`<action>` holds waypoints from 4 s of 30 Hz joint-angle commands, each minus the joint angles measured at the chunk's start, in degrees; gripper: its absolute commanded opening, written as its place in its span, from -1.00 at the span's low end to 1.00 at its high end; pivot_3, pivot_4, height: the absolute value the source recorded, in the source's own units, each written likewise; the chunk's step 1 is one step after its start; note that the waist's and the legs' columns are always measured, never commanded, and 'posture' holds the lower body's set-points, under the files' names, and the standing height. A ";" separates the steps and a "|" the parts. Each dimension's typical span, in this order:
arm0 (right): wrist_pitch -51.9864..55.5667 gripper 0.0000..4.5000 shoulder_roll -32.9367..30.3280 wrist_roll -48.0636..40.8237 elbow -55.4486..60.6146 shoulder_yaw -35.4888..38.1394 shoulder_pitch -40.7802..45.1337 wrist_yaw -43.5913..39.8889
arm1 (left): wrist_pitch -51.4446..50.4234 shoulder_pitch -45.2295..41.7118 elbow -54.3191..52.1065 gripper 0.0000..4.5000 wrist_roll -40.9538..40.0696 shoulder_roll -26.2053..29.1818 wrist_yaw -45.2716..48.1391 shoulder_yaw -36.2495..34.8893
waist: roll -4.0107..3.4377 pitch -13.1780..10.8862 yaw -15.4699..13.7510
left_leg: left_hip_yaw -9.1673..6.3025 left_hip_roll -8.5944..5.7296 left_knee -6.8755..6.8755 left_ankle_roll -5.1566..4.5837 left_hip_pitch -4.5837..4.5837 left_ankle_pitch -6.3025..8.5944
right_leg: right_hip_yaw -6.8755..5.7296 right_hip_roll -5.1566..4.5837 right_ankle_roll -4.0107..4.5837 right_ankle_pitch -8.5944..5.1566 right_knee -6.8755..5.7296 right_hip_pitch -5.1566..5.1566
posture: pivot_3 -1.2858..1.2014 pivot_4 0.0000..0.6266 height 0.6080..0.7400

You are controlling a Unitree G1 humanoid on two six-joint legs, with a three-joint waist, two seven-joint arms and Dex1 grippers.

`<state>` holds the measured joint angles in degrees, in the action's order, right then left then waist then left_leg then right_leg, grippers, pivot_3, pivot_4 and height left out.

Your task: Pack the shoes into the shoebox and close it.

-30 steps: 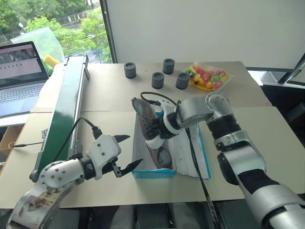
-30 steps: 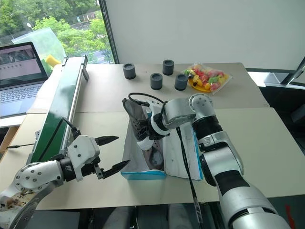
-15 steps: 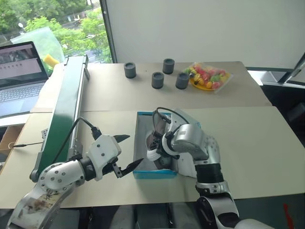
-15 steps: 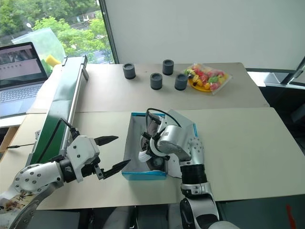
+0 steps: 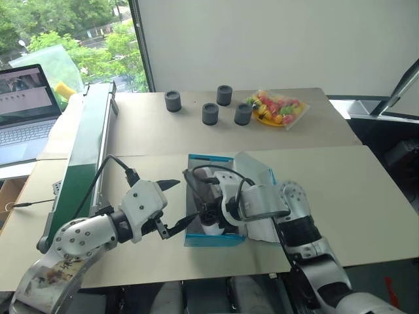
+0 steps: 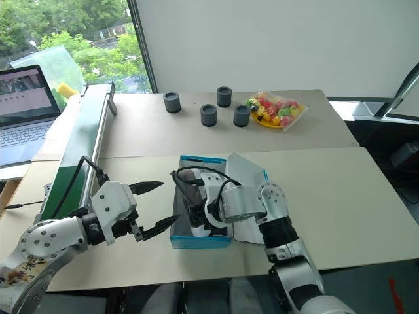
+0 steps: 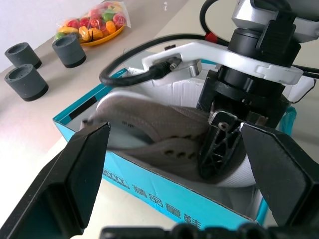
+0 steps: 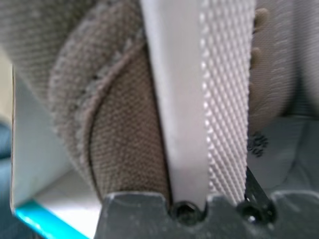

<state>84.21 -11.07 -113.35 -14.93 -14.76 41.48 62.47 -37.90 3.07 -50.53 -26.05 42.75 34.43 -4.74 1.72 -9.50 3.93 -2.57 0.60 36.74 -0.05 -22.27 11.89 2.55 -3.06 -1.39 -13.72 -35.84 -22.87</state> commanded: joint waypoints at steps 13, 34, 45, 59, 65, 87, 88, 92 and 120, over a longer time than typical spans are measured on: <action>-2.94 0.74 3.89 1.08 -17.85 -1.05 13.17 -4.64 | 0.24 0.49 -1.47 1.00 0.34 0.35 -1.57 -0.79 | -0.07 0.00 -0.15 | 0.08 0.06 -0.02 -0.05 -1.22 0.05 | 0.08 0.15 0.04 0.52 -0.26 -1.30 | 0.03 -0.52 1.00; -9.99 0.87 -3.95 0.36 -5.08 10.70 17.60 -3.75 | 1.92 -4.19 3.08 1.00 0.98 0.17 0.17 1.06 | -0.13 -0.04 -0.42 | 0.07 0.20 0.01 -0.06 -1.47 0.06 | 0.07 0.44 0.16 0.61 -0.18 -1.48 | 0.03 -0.52 1.00; -9.50 0.87 -14.81 0.56 12.51 13.00 9.20 -16.03 | 2.85 -3.78 5.46 1.00 1.24 0.20 2.22 1.02 | -0.23 -0.11 -1.29 | 0.08 0.19 0.02 -0.06 -1.50 0.06 | 0.08 0.44 0.17 0.61 -0.18 -1.52 | 0.03 -0.52 1.00; 8.29 -0.77 -49.44 9.35 48.31 36.26 -22.41 -92.66 | 5.36 -3.93 12.88 1.00 2.88 -6.22 1.20 5.07 | -0.31 -0.13 -3.91 | 0.08 0.22 0.12 -0.16 -1.48 0.13 | 0.01 0.44 0.16 0.58 -0.03 -1.33 | 0.03 -0.52 1.00; -12.42 -0.77 -60.70 51.61 63.33 14.91 -43.08 -103.25 | 5.83 -6.10 14.08 1.00 3.13 -5.46 2.94 5.26 | -0.38 -0.09 -3.22 | 0.35 0.29 0.19 -0.15 -1.09 0.13 | 0.20 0.48 -0.24 0.33 -0.18 -1.22 | 0.03 -0.52 1.00; -29.55 -0.77 -9.81 84.89 32.31 19.08 -46.31 -61.55 | -1.11 -0.17 7.57 1.00 -9.58 6.77 10.50 -16.36 | 0.64 0.43 -1.74 | 1.16 0.67 0.15 0.03 0.10 0.19 | 1.22 0.54 -0.01 0.25 -0.04 -0.39 | 0.03 -0.52 1.00; -31.24 -0.77 -8.34 85.74 31.18 19.69 -45.95 -60.64 | -1.65 0.02 6.87 1.00 -10.12 6.50 9.77 -16.48 | 0.73 0.49 -1.64 | 1.14 0.70 0.14 0.07 0.18 0.22 | 1.24 0.54 0.00 0.25 0.05 -0.32 | 0.03 -0.52 1.00; -37.47 -0.77 -1.41 83.26 32.61 19.63 -43.87 -63.17 | -3.65 0.08 4.53 1.00 -12.03 5.84 7.22 -16.55 | 0.74 0.55 -1.67 | 1.25 1.13 0.15 0.64 0.22 0.55 | 1.32 0.55 0.00 0.24 0.77 -0.26 | 0.03 -0.52 1.00; -55.17 -0.77 12.31 66.17 23.12 34.32 -25.92 -77.10 | -7.08 -3.94 3.49 1.00 -16.53 8.34 2.15 -17.01 | 0.25 0.33 -1.17 | 2.22 1.15 0.12 0.61 -0.50 0.77 | 1.49 0.94 -0.01 0.50 -0.33 -1.45 | 0.03 -0.52 1.00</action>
<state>30.21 2.21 -44.46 3.65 20.68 14.36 -10.55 -45.13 -0.18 -46.35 -42.28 50.40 37.11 -20.66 1.96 -9.17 2.76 -0.35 1.75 36.85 0.56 -22.78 12.66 4.04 -2.12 -1.36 -13.19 -36.16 -24.32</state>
